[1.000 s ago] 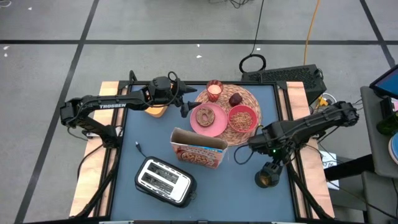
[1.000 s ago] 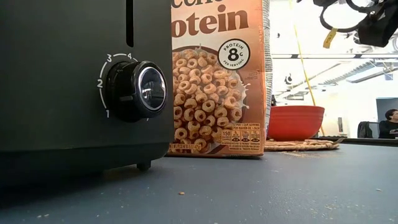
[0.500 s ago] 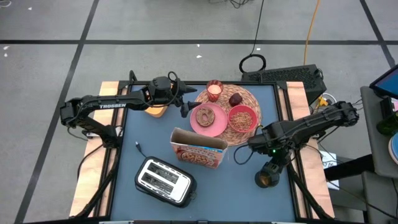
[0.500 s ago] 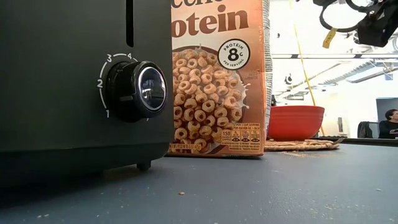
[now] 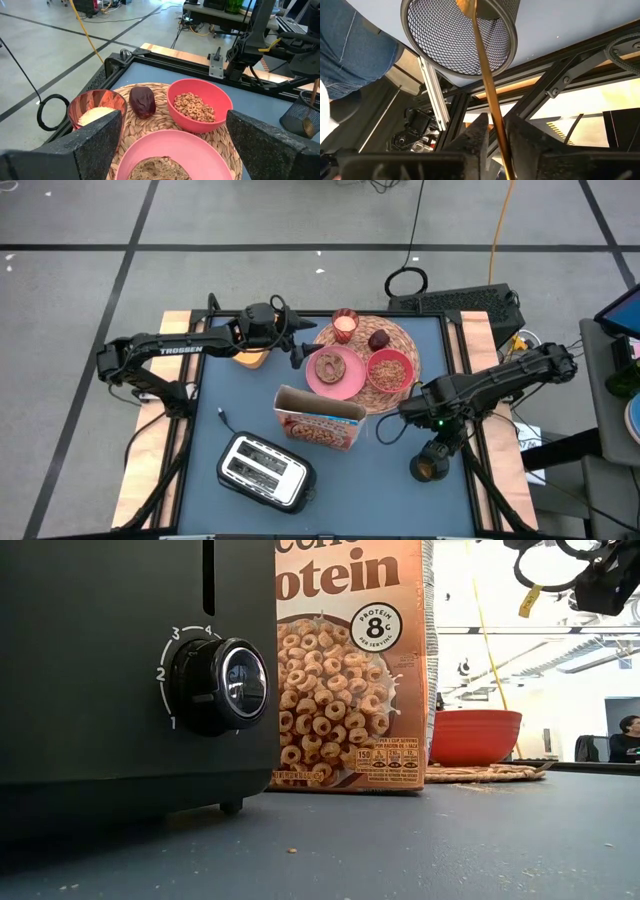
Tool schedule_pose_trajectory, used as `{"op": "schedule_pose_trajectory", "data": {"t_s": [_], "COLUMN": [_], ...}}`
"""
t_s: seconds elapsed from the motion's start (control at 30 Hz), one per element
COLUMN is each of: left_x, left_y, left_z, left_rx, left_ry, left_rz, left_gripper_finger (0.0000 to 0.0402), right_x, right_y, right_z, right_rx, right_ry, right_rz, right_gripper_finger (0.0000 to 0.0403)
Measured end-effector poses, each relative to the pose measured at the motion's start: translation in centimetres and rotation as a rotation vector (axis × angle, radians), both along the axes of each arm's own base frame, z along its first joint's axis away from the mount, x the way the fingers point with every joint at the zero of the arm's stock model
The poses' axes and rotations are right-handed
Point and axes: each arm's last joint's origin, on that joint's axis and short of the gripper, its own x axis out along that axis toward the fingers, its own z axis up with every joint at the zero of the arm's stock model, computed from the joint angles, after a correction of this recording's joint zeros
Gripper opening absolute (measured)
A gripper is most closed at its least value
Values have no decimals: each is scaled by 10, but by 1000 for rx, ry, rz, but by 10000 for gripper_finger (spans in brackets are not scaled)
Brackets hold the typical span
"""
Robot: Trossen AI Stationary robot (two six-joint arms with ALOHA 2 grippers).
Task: Arrange a breakfast setting
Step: Put the spoon to the right of the tablemat
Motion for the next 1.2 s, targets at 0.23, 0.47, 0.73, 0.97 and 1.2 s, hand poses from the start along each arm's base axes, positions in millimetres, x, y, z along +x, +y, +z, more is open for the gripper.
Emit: {"op": "schedule_pose_trajectory", "data": {"t_s": [0.23,0.47,0.73,0.97,1.2], "left_x": [0,0,0,0,0], "left_y": [0,0,0,0,0], "left_z": [0,0,0,0,0], "left_rx": [0,0,0,0,0], "left_ry": [0,0,0,0,0], "left_rz": [0,0,0,0,0], "left_gripper_finger": [363,363,363,363,363], "right_x": [0,0,-1,-7,-18], "right_y": [0,1,1,-1,-4], "right_z": [0,1,2,5,13], "right_rx": [14,35,48,39,39], "right_ry": [-2,5,12,40,28], "right_rz": [0,-5,-10,-13,-23], "right_gripper_finger": [31,24,23,22,21]}}
